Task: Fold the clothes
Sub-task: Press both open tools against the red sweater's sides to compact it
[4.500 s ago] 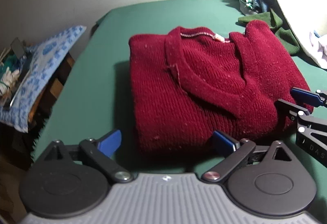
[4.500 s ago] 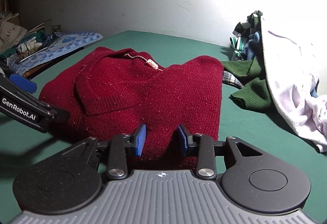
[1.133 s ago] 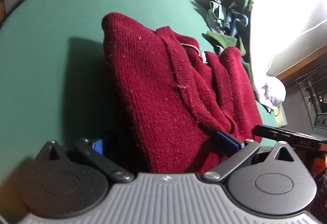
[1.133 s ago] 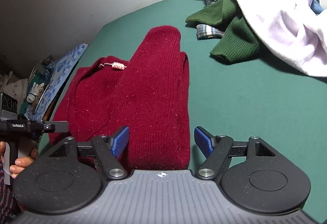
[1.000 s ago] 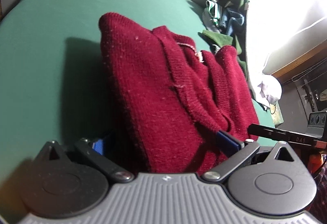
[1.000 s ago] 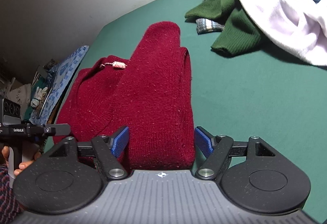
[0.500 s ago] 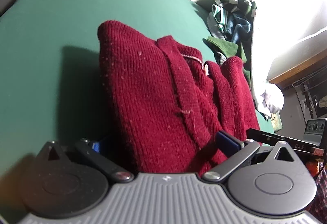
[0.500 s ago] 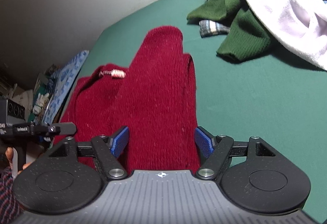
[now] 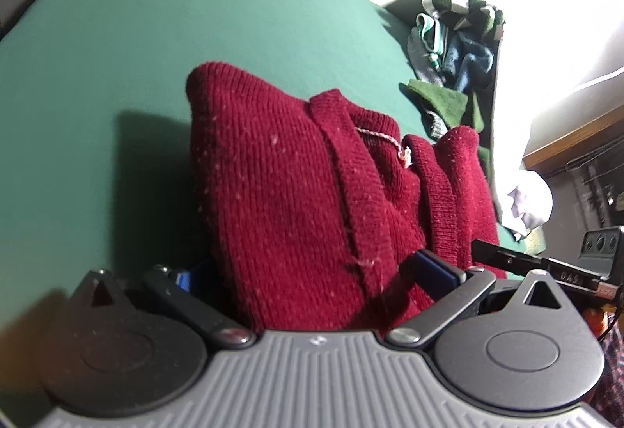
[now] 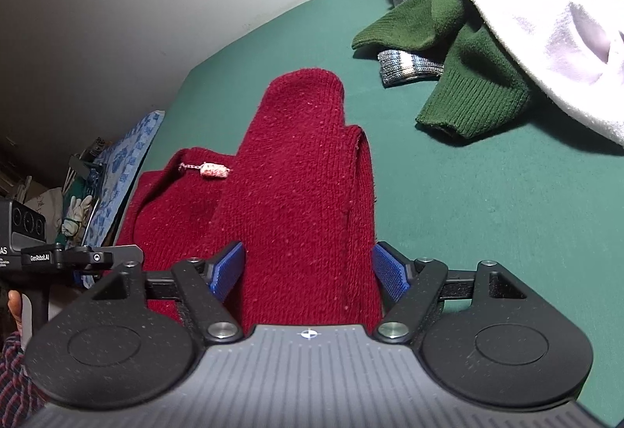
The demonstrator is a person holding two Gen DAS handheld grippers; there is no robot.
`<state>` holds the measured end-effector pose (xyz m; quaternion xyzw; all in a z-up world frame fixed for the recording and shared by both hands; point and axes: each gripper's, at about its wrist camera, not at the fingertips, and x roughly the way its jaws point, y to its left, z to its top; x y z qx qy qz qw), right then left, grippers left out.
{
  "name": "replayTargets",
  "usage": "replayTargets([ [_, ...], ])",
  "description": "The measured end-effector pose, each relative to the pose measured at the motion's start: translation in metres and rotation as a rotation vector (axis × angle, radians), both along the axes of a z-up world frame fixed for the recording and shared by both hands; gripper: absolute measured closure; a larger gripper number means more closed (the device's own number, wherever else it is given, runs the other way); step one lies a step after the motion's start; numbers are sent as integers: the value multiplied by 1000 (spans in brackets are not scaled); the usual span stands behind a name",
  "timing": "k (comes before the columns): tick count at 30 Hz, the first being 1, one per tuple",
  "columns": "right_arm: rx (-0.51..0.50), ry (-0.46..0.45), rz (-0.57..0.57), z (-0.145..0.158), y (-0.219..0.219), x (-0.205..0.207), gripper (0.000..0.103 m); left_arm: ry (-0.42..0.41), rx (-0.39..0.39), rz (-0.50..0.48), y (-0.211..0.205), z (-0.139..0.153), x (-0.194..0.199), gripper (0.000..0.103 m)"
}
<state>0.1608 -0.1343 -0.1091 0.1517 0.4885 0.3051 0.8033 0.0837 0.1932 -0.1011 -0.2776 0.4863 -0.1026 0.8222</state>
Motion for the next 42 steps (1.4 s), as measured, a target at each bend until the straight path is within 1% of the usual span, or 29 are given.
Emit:
replayTargets([
  [3,1,10,10,-2,2,4,24,4,19,-9,-3,0,3,1],
  [8,1,17,28,-3,3,7,24,11,51,-25,-7,1,7,1],
  [17,-43,-8,43,-1,13,7,22,23,118,-36,-19,0,12,1],
  [21,-92,-36,26,3,21,1,23,32,169,-19,-29,-1,12,1],
  [26,-169,-97,32,6,34,-10,23,43,280,2,-48,-4,11,1],
  [28,-193,-113,30,6,39,-12,23,46,310,13,-53,-7,12,1],
  [34,-222,-135,-3,3,45,-18,23,50,334,25,-57,-9,12,1],
  [42,-220,-128,-23,0,47,-18,18,53,356,18,-62,-10,13,1],
])
